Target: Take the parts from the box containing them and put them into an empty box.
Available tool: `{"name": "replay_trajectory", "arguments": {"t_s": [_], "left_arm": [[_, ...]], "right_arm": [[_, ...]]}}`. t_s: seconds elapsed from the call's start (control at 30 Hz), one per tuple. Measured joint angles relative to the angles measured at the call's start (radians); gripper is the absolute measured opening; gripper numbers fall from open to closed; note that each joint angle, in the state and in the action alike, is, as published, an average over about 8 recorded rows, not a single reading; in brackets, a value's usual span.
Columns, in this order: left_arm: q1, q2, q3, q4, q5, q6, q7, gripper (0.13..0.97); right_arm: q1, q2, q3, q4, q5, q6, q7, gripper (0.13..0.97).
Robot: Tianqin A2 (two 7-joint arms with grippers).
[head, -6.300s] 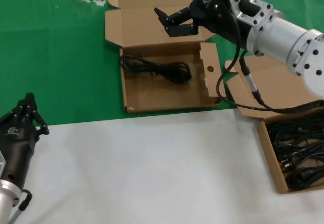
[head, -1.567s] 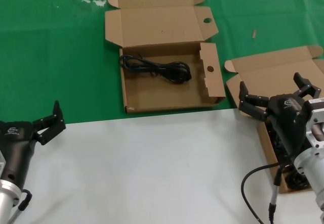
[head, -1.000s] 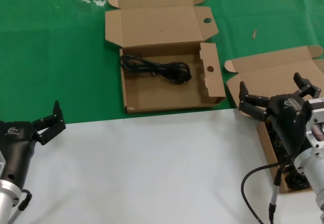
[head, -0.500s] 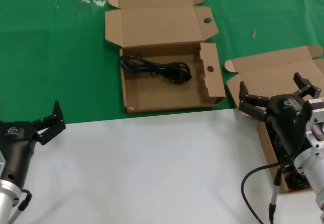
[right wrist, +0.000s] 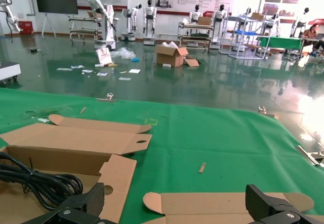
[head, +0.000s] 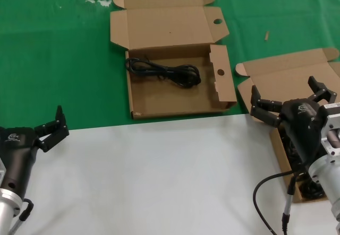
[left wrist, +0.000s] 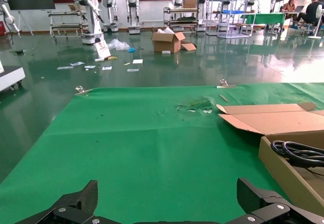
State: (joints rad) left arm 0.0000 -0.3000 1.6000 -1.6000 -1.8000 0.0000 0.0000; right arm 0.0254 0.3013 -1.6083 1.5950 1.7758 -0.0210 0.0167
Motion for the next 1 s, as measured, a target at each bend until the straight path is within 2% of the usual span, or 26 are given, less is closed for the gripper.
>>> {"name": "replay_trajectory", "arguments": {"t_s": [1.0], "left_arm": [[0.0,0.0,0.0,0.0,0.0,0.0,0.0,0.966]], "right_arm": [[0.0,0.0,0.0,0.0,0.0,0.0,0.0,0.966]]}}
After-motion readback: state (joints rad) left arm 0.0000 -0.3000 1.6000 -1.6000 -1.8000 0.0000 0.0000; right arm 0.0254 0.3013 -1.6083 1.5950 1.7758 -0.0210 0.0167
